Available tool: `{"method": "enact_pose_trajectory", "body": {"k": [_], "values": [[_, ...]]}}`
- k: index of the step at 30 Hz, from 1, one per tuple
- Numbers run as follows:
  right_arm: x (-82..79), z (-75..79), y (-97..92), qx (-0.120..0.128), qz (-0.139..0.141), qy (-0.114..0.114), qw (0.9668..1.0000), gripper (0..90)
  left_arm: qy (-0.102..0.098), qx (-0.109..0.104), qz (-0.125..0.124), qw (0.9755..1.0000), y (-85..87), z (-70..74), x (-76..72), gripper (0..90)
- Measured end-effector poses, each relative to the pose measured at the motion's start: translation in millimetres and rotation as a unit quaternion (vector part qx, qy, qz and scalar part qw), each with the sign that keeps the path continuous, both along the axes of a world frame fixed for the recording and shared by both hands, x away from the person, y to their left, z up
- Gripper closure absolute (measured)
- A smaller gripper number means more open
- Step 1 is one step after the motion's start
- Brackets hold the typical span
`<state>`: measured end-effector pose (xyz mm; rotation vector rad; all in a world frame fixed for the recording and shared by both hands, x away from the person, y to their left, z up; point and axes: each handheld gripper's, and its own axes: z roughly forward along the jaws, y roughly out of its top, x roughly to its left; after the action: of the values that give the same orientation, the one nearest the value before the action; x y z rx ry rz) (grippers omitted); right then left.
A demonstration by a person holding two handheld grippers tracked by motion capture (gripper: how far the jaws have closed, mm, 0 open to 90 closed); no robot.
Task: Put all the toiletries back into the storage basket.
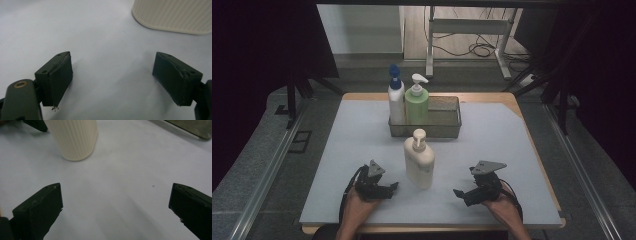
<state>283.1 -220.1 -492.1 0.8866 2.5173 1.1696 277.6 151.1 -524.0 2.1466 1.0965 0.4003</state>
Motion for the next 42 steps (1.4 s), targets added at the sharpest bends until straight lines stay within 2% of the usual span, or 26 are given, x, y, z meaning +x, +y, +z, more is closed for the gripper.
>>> {"method": "enact_pose_trajectory", "body": {"k": [4, 9, 14, 19, 25, 31, 42], "values": [[-0.6, 4.0, 6.0, 0.012, 0.013, -0.003, 0.9998, 0.0, -0.001, 0.001, 0.001, 1.0, -0.3, -0.1, -0.2, 16.0], [-0.2, 10.4, 10.2, 0.003, 0.022, -0.014, 0.9996, 0.0, -0.002, 0.004, 0.0, 1.0, -0.1, -0.1, -0.5, 16.0], [-1.5, 19.7, 15.8, 0.014, 0.028, -0.021, 0.9993, 0.0, -0.003, 0.004, 0.001, 1.0, -0.3, -0.1, -0.7, 16.0], [1.2, 28.2, 21.7, 0.031, 0.029, -0.019, 0.9989, 0.0, -0.003, 0.003, 0.003, 1.0, -0.7, -0.2, -1.0, 16.0], [4.3, 33.6, 35.2, 0.033, 0.036, -0.016, 0.9987, 1.0, -0.003, 0.003, 0.003, 1.0, -0.8, -0.2, -1.0, 16.0], [6.1, 36.0, 45.4, 0.039, 0.03, -0.008, 0.9988, 4.1, -0.003, 0.003, 0.003, 1.0, -0.8, -0.2, -1.0, 16.0], [7.3, 44.3, 61.2, 0.042, 0.037, -0.016, 0.9983, 6.9, -0.003, 0.003, 0.004, 1.0, -0.8, -0.2, -1.1, 16.0]]}}
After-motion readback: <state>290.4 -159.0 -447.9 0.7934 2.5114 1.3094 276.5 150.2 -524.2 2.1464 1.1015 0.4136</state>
